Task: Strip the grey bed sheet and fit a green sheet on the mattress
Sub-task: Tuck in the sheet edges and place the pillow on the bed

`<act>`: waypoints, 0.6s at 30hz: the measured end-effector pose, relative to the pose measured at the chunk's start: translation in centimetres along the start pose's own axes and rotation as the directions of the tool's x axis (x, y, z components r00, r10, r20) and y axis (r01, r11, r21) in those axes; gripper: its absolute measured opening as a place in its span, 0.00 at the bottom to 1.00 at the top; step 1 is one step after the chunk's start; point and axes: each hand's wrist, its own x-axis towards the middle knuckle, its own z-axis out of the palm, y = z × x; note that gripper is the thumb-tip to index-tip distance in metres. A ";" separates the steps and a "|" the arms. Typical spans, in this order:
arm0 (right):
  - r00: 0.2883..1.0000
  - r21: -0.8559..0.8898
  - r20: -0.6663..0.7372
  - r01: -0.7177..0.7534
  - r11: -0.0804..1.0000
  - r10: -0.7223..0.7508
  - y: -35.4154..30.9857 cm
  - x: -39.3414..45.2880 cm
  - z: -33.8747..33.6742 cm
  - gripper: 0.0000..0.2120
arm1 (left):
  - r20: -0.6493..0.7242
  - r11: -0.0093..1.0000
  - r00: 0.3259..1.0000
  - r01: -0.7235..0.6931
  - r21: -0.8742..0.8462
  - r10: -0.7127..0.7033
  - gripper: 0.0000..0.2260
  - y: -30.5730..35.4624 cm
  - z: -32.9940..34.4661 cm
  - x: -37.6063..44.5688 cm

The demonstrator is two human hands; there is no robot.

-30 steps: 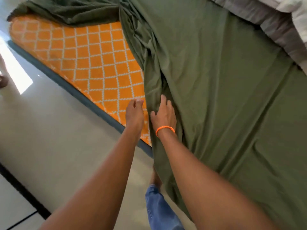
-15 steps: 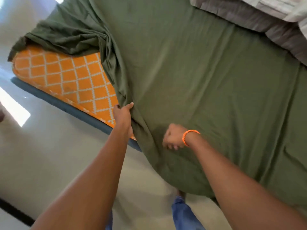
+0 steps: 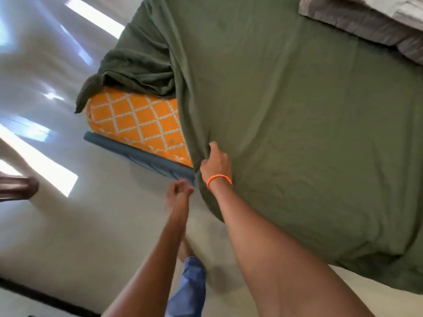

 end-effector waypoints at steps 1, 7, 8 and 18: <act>1.000 0.058 -0.019 -0.014 0.998 0.015 -0.2 -0.2 0.4 0.19 | 0.002 0.999 0.999 -0.045 0.004 0.045 0.08 1.5 -1.0 1.3; 0.907 0.336 0.421 -0.176 0.925 0.019 -0.2 2.4 -1.4 0.17 | 0.142 0.987 0.986 -0.062 -0.148 0.083 0.04 11.5 -2.2 8.1; 0.853 0.293 0.522 -0.202 0.934 0.021 -0.3 3.5 -2.2 0.16 | 0.210 0.986 0.976 -0.023 -0.164 0.057 0.06 13.0 -1.6 9.1; 0.661 -0.445 0.648 -0.073 0.892 0.378 -7.1 9.2 -2.5 0.05 | 0.428 0.952 0.896 0.224 -0.211 -0.116 0.18 20.6 2.6 15.5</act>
